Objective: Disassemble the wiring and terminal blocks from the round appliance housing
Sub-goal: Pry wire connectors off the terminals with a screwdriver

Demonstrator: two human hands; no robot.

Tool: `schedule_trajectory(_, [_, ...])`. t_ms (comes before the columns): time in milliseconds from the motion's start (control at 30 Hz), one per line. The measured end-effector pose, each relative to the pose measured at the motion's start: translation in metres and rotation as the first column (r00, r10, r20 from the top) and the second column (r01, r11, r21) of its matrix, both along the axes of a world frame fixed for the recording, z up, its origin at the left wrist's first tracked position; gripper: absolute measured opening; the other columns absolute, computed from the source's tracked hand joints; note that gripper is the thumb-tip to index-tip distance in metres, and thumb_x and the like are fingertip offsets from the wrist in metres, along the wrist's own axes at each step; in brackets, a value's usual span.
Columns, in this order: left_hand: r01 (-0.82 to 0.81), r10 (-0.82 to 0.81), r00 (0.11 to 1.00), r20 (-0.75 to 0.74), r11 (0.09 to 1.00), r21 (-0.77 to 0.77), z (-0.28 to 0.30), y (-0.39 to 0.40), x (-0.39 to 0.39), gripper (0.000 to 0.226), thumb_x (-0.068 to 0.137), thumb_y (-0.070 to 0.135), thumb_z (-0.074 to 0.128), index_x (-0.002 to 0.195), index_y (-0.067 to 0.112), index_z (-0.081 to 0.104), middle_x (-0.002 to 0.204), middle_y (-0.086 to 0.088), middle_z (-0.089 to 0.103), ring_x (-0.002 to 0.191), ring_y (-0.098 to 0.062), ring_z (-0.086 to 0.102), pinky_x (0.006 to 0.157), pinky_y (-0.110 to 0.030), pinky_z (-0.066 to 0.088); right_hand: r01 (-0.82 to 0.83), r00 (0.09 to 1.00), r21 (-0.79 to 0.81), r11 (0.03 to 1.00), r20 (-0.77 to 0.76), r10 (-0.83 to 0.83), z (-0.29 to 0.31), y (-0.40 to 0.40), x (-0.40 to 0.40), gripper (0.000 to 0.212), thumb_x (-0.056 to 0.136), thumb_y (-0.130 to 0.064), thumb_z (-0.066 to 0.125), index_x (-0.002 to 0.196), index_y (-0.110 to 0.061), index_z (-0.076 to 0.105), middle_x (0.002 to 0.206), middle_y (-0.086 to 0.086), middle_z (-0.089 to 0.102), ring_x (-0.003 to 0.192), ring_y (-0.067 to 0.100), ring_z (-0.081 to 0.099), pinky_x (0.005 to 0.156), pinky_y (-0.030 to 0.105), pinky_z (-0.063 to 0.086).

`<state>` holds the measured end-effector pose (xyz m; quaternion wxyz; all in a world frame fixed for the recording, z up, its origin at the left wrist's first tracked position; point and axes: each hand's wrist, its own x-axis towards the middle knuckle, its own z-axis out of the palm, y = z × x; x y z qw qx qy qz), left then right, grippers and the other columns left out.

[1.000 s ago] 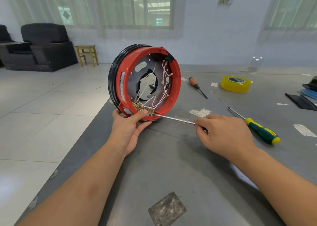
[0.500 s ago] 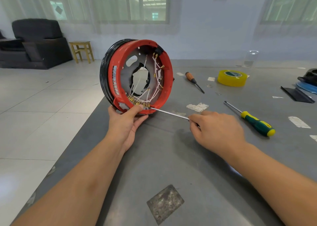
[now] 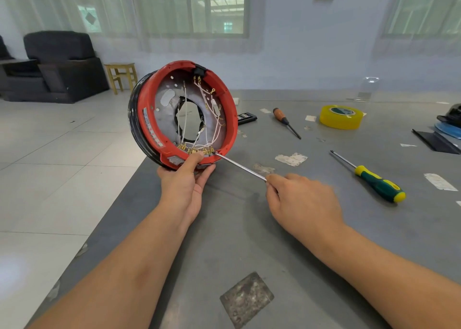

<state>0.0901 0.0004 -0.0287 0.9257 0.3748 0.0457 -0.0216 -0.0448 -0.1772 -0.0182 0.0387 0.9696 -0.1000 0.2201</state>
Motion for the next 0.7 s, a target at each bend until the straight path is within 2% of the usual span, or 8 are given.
schedule_trajectory(100, [-0.002, 0.002, 1.0, -0.007, 1.0, -0.006, 0.0, -0.001, -0.001, 0.065, 0.086, -0.007, 0.076, 0.139, 0.009, 0.043, 0.132, -0.017, 0.068, 0.108, -0.032, 0.075, 0.084, -0.051, 0.065, -0.007, 1.0, 0.088, 0.996, -0.025, 0.009, -0.002, 0.004, 0.0, 0.031, 0.103, -0.041, 0.029, 0.094, -0.024, 0.054, 0.075, -0.003, 0.054, 0.072, 0.033, 0.058, 0.056, 0.034, 0.039])
schedule_trajectory(200, [-0.007, 0.007, 1.0, -0.013, 1.0, -0.006, 0.001, -0.001, -0.001, 0.064, 0.086, -0.007, 0.076, 0.138, 0.01, 0.043, 0.132, -0.016, 0.067, 0.109, -0.031, 0.075, 0.085, -0.051, 0.064, -0.027, 0.998, 0.247, 0.969, -0.044, 0.039, -0.002, 0.008, 0.0, 0.028, 0.101, -0.039, 0.033, 0.09, -0.023, 0.053, 0.072, -0.001, 0.059, 0.071, 0.034, 0.057, 0.064, 0.038, 0.053])
schedule_trajectory(367, [0.008, -0.008, 1.0, -0.008, 1.0, -0.006, 0.001, 0.0, -0.001, 0.066, 0.085, -0.005, 0.078, 0.14, 0.009, 0.045, 0.132, -0.016, 0.068, 0.107, -0.031, 0.076, 0.083, -0.05, 0.065, -0.034, 0.996, 0.355, 0.934, -0.068, 0.062, 0.004, 0.002, 0.001, 0.028, 0.098, -0.04, 0.036, 0.099, -0.026, 0.061, 0.074, -0.004, 0.066, 0.075, 0.032, 0.062, 0.067, 0.038, 0.056])
schedule_trajectory(433, [0.034, -0.034, 0.999, 0.0, 0.999, -0.006, 0.001, 0.001, -0.001, 0.066, 0.085, -0.003, 0.079, 0.141, 0.008, 0.047, 0.13, -0.018, 0.069, 0.102, -0.031, 0.077, 0.083, -0.051, 0.065, -0.039, 0.996, 0.301, 0.953, -0.065, 0.061, 0.008, -0.007, 0.002, 0.03, 0.098, -0.042, 0.035, 0.104, -0.028, 0.061, 0.074, -0.005, 0.066, 0.073, 0.029, 0.062, 0.064, 0.036, 0.055])
schedule_trajectory(500, [0.058, -0.058, 0.998, 0.004, 0.998, -0.013, 0.0, 0.002, -0.001, 0.064, 0.086, -0.003, 0.079, 0.141, 0.008, 0.048, 0.128, -0.02, 0.07, 0.099, -0.033, 0.078, 0.084, -0.053, 0.064, -0.045, 0.997, 0.18, 0.983, -0.051, 0.055, 0.012, -0.019, 0.003, 0.032, 0.1, -0.047, 0.034, 0.107, -0.032, 0.061, 0.078, -0.006, 0.065, 0.076, 0.028, 0.062, 0.063, 0.035, 0.054])
schedule_trajectory(600, [0.097, -0.097, 0.995, 0.001, 0.995, -0.021, -0.001, 0.005, 0.001, 0.063, 0.087, -0.004, 0.077, 0.141, 0.007, 0.049, 0.128, -0.021, 0.07, 0.101, -0.036, 0.077, 0.083, -0.055, 0.064, -0.08, 0.996, 0.03, 0.996, -0.033, 0.081, 0.02, -0.035, 0.005, 0.033, 0.102, -0.049, 0.034, 0.113, -0.039, 0.063, 0.09, -0.008, 0.065, 0.083, 0.025, 0.063, 0.062, 0.034, 0.053])
schedule_trajectory(700, [0.139, -0.139, 0.99, -0.009, 0.99, -0.011, -0.002, 0.008, 0.003, 0.057, 0.088, -0.005, 0.075, 0.14, 0.006, 0.053, 0.128, -0.021, 0.071, 0.101, -0.036, 0.077, 0.077, -0.052, 0.065, -0.095, 0.995, -0.046, 0.994, -0.026, 0.094, 0.024, -0.048, 0.006, 0.033, 0.102, -0.048, 0.035, 0.117, -0.043, 0.064, 0.097, -0.011, 0.067, 0.087, 0.021, 0.065, 0.061, 0.032, 0.053])
